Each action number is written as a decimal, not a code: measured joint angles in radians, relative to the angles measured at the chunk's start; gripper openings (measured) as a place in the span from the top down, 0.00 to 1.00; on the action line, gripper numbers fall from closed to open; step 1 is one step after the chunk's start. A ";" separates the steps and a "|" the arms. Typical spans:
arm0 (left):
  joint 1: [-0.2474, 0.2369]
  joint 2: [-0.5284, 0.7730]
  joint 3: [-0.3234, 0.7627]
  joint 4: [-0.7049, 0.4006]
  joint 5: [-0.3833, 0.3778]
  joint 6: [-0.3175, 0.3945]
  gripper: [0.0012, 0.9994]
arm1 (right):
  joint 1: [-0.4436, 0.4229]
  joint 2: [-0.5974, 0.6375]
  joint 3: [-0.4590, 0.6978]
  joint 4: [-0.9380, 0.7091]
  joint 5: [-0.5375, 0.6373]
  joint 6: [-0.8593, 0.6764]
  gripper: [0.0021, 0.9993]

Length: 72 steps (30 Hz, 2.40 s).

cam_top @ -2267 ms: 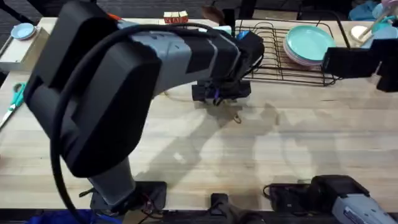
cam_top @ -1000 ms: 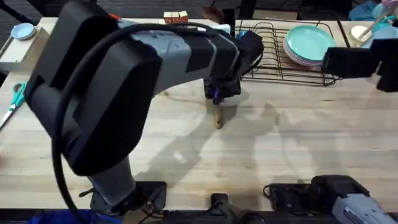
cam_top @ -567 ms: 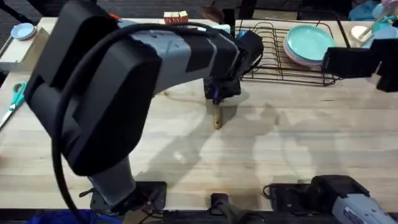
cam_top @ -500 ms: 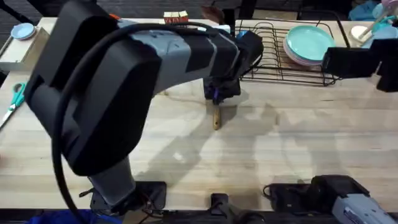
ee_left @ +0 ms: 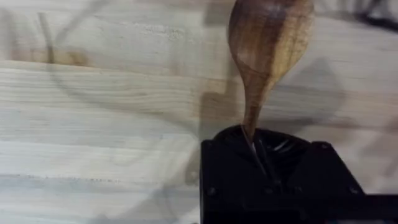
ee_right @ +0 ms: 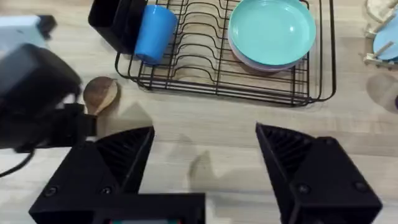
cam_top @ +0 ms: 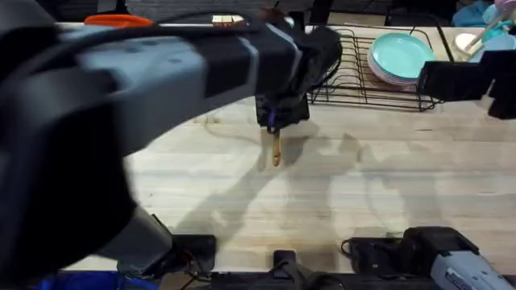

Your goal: Pick up the spoon on the table one by one and put them onto the rack

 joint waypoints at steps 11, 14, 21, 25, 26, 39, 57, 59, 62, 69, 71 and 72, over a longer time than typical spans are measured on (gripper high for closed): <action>0.013 -0.205 0.000 -0.005 -0.002 0.000 0.96 | 0.000 0.000 0.000 0.008 0.000 0.000 0.01; 0.013 -0.227 0.000 0.000 -0.006 0.000 0.96 | 0.000 0.000 0.000 0.008 0.000 0.000 0.01; 0.013 -0.274 0.000 0.110 -0.062 0.017 0.96 | 0.000 0.000 0.000 0.008 0.000 0.000 0.01; 0.013 -0.280 0.000 0.225 -0.088 0.063 0.96 | 0.000 0.000 0.000 0.008 0.000 0.000 0.01; 0.013 -0.280 0.000 0.254 -0.091 0.080 0.96 | 0.000 0.000 0.000 0.008 0.000 0.000 0.01; 0.043 -0.278 0.000 0.632 -0.317 0.184 0.96 | 0.000 0.000 0.000 0.008 0.001 -0.017 0.01; 0.078 -0.071 0.000 1.002 -0.341 0.291 0.96 | 0.000 0.000 0.000 0.008 0.001 -0.046 0.01; 0.078 -0.058 0.000 1.062 -0.341 0.360 0.96 | 0.000 0.000 0.000 0.008 0.001 -0.057 0.01; 0.079 -0.049 0.000 1.089 -0.341 0.394 0.96 | 0.000 0.000 0.000 0.008 0.001 -0.061 0.01; 0.097 0.015 0.000 1.167 -0.341 0.432 0.96 | 0.000 0.000 0.000 0.008 0.001 -0.064 0.01; 0.118 0.070 0.000 1.258 -0.341 0.446 0.96 | 0.000 0.000 0.000 0.008 0.001 -0.064 0.01; 0.119 0.078 0.000 1.276 -0.341 0.447 0.96 | 0.000 0.000 0.000 0.008 0.001 -0.064 0.01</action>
